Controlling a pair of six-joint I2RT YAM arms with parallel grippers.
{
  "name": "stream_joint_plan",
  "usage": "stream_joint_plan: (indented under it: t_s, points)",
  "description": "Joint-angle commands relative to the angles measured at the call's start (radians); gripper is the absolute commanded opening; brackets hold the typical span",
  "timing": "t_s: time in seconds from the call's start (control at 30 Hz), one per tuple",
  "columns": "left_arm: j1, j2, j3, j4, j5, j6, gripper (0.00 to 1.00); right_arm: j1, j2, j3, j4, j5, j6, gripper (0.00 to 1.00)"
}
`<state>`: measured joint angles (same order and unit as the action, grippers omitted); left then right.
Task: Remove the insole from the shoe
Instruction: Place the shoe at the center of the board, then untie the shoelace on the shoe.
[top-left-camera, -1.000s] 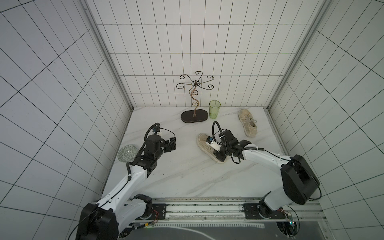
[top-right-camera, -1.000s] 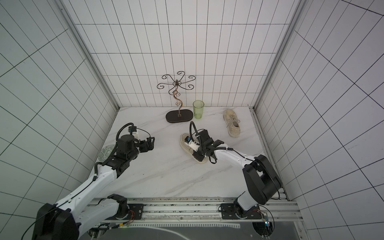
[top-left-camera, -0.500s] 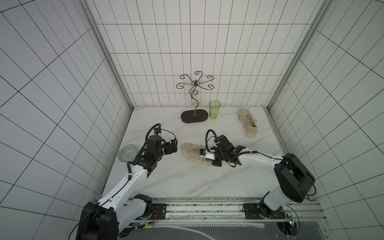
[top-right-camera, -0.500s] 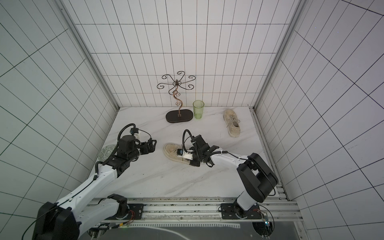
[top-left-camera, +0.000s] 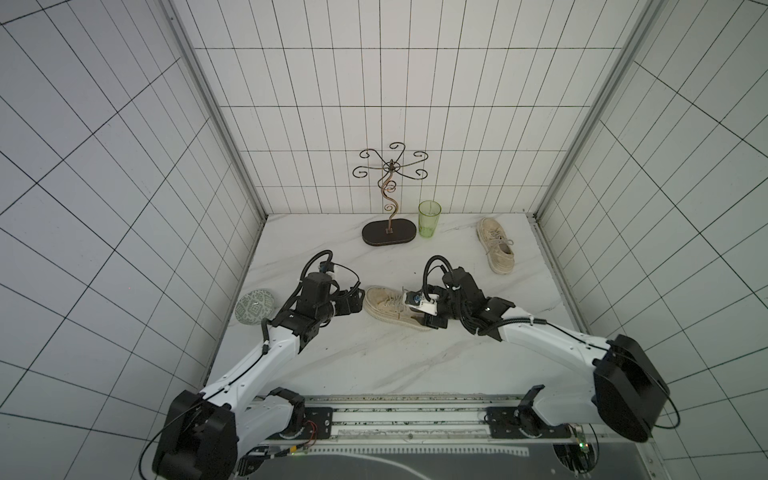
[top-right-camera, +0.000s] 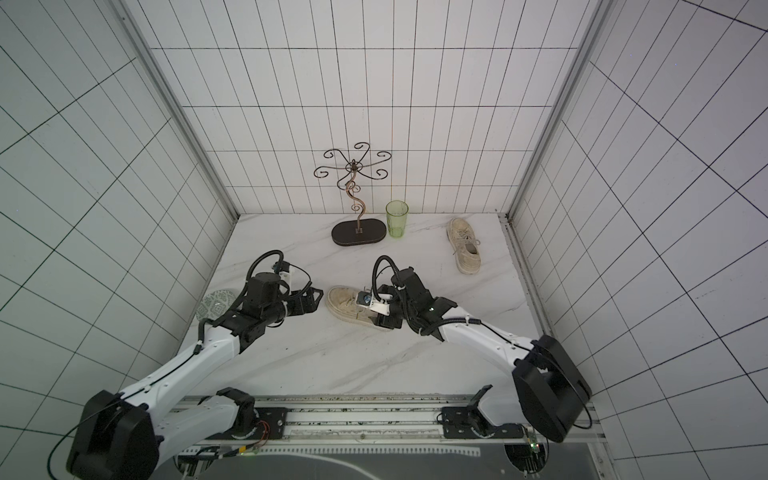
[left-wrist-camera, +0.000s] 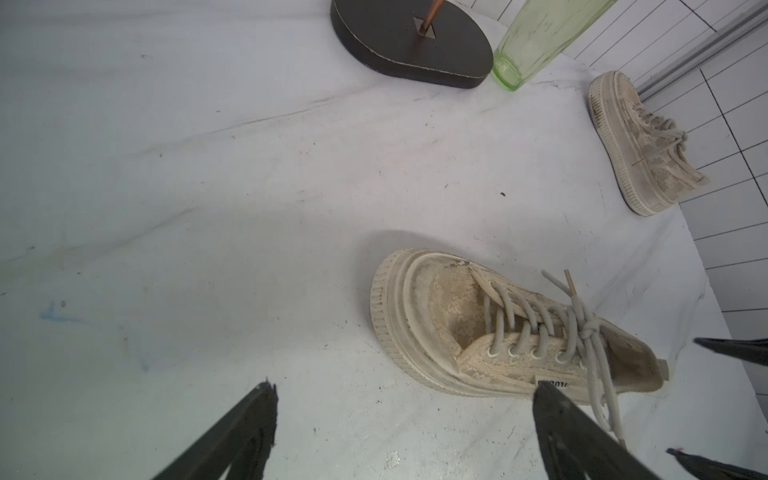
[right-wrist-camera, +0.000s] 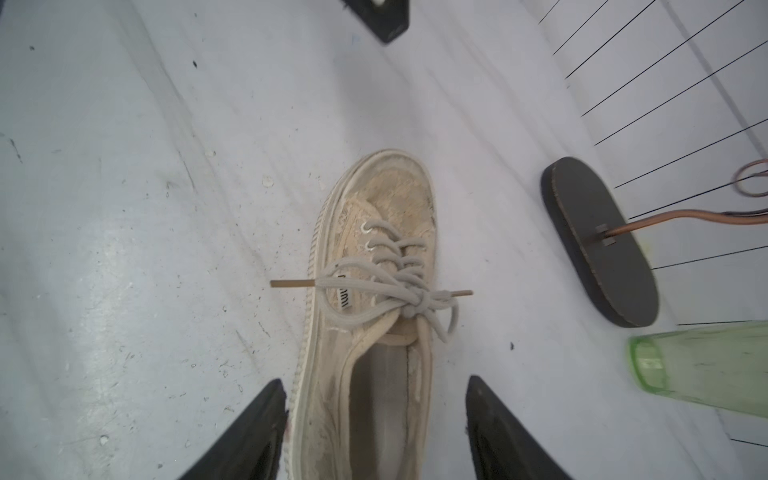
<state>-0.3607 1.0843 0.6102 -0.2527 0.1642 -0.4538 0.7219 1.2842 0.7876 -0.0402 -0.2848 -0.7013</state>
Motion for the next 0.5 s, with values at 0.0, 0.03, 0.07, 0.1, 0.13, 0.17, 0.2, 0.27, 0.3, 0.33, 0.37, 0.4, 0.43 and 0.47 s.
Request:
stream_joint_plan:
  t_s: [0.0, 0.03, 0.07, 0.1, 0.13, 0.17, 0.2, 0.27, 0.3, 0.33, 0.37, 0.4, 0.43, 0.47]
  points:
    - [-0.055, 0.009, 0.032, -0.012, 0.062, -0.011, 0.91, 0.003, -0.098, -0.074, -0.017, 0.038, 0.105, 0.69]
    - [-0.081, 0.013, 0.038, -0.011, 0.078, -0.015, 0.9, -0.003, -0.124, -0.084, -0.025, 0.047, 0.136, 0.69]
    - [-0.108, 0.019, 0.042, -0.01, 0.098, -0.018, 0.89, -0.013, -0.143, -0.089, -0.031, 0.054, 0.17, 0.69]
    - [-0.132, 0.027, 0.046, -0.006, 0.117, -0.019, 0.88, -0.027, -0.155, -0.091, -0.037, 0.054, 0.205, 0.68]
    - [-0.163, 0.036, 0.052, -0.002, 0.135, -0.023, 0.86, -0.047, -0.162, -0.093, -0.037, 0.048, 0.249, 0.68]
    - [-0.191, 0.048, 0.058, 0.003, 0.154, -0.028, 0.84, -0.074, -0.161, -0.093, -0.037, 0.033, 0.292, 0.67]
    - [-0.213, 0.059, 0.063, 0.01, 0.171, -0.036, 0.83, -0.097, -0.155, -0.091, -0.038, 0.018, 0.326, 0.66]
    - [-0.249, 0.085, 0.067, 0.042, 0.201, -0.055, 0.79, -0.136, -0.132, -0.077, -0.038, -0.006, 0.389, 0.64]
    - [-0.259, 0.096, 0.068, 0.051, 0.204, -0.065, 0.77, -0.144, -0.121, -0.072, -0.038, -0.012, 0.407, 0.64]
    - [-0.265, 0.109, 0.07, 0.06, 0.205, -0.076, 0.75, -0.15, -0.108, -0.065, -0.039, -0.017, 0.422, 0.64]
    - [-0.269, 0.122, 0.069, 0.073, 0.21, -0.089, 0.73, -0.154, -0.096, -0.057, -0.039, -0.019, 0.436, 0.63]
    - [-0.269, 0.134, 0.069, 0.09, 0.215, -0.103, 0.71, -0.156, -0.084, -0.05, -0.039, -0.02, 0.446, 0.63]
    - [-0.27, 0.146, 0.067, 0.119, 0.232, -0.12, 0.68, -0.157, -0.071, -0.043, -0.037, -0.022, 0.457, 0.62]
    - [-0.27, 0.159, 0.063, 0.148, 0.254, -0.138, 0.66, -0.161, -0.06, -0.036, -0.037, -0.021, 0.466, 0.62]
